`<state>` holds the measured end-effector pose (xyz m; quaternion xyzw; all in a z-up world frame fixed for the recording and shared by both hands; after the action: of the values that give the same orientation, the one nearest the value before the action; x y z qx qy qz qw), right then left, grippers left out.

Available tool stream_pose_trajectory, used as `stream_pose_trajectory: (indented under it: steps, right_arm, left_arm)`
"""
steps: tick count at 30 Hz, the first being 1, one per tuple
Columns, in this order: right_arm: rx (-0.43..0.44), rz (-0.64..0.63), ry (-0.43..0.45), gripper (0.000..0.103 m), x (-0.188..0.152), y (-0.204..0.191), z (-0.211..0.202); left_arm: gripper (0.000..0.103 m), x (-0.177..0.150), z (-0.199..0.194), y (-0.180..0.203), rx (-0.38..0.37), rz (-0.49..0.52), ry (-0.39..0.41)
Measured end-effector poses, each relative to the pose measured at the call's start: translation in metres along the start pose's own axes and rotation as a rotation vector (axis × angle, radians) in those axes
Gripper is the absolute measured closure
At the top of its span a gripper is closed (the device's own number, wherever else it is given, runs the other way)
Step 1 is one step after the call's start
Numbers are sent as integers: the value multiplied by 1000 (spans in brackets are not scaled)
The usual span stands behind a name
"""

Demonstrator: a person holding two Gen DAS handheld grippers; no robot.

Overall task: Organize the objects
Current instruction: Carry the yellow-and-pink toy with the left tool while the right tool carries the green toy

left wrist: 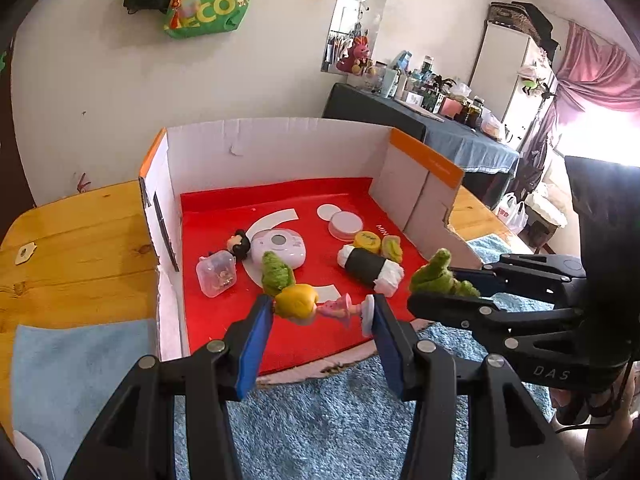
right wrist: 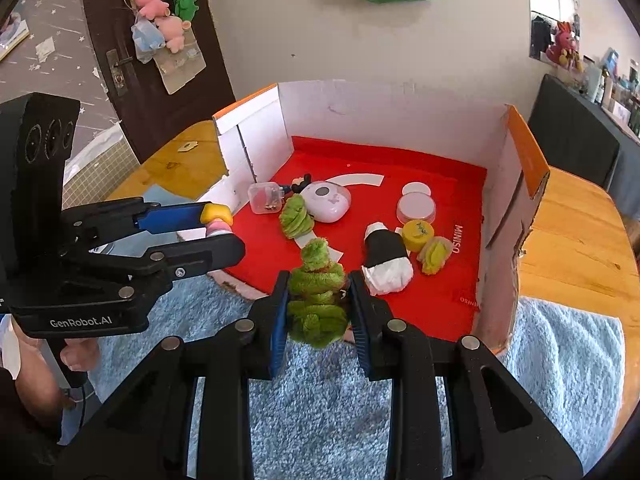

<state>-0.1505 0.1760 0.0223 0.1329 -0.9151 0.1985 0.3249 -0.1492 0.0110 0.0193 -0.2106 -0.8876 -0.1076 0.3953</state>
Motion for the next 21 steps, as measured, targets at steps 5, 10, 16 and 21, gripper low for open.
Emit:
stream_pose_trajectory:
  steps: [5, 10, 16, 21]
  right_arm:
    - [-4, 7, -12, 77, 4, 4, 9]
    - [-6, 16, -39, 77, 5, 9, 21]
    - [-1, 30, -81, 77, 6, 14, 36]
    - [0, 31, -113, 77, 6, 15, 48]
  left_arm:
    - [51, 0, 11, -5, 12, -9, -29]
    - [51, -3, 22, -9, 21, -14, -68]
    - [51, -7, 34, -15, 27, -20, -117]
    - [51, -8, 41, -19, 30, -24, -141]
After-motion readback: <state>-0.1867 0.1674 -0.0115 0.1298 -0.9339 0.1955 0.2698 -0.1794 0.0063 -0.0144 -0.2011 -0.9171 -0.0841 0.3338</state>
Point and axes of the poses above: each gripper's, at about its wrist camera, not at the fingertips, and z roughly the way its jaws point, y to its right, x to its top, the point moved 2 cm from there along z, roughly the way its jaws point, and after that the axes turned 13 degrees about z, right-handed, at the moved point
